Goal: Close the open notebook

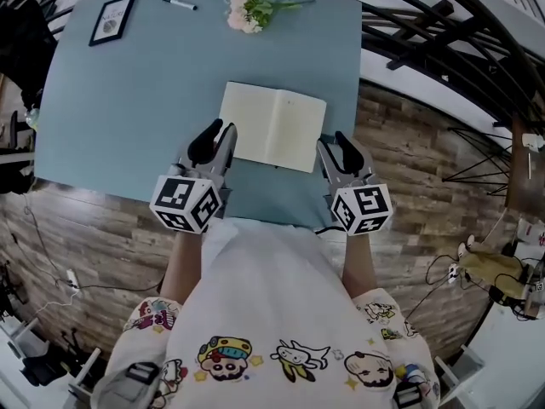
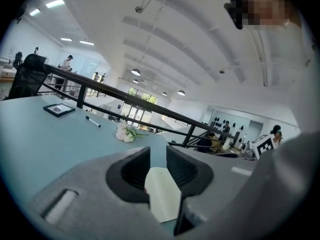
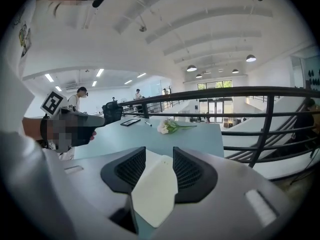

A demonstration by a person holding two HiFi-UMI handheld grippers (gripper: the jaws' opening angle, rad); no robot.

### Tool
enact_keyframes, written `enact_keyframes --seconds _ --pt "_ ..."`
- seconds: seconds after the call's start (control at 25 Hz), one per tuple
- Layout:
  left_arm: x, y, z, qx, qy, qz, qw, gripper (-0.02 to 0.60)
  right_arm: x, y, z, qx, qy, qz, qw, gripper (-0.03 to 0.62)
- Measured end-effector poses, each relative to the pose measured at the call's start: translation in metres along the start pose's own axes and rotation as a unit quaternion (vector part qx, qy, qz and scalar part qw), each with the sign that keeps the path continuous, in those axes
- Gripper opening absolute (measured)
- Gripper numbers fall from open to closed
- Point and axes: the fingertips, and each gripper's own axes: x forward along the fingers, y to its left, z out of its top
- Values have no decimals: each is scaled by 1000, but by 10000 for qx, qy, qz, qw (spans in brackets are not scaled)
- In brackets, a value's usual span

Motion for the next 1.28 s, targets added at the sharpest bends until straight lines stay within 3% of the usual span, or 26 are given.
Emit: enact_keyframes --seconds 0.28,0.56,0.92,1.28 --pt "12 2 -41 -629 325 -153 9974 94 22 -10 -40 168 510 33 9986 178" --pt "27 1 -90 -1295 759 -273 9883 94 41 -24 -87 442 1032 48 9937 193" --pt "31 10 -138 -2005 1159 -237 9725 94 61 -35 -134 741 1592 -8 9845 212" --pt "25 13 -170 -2905 1284 -182 9481 94 69 -43 -160 774 2103 -81 9745 218"
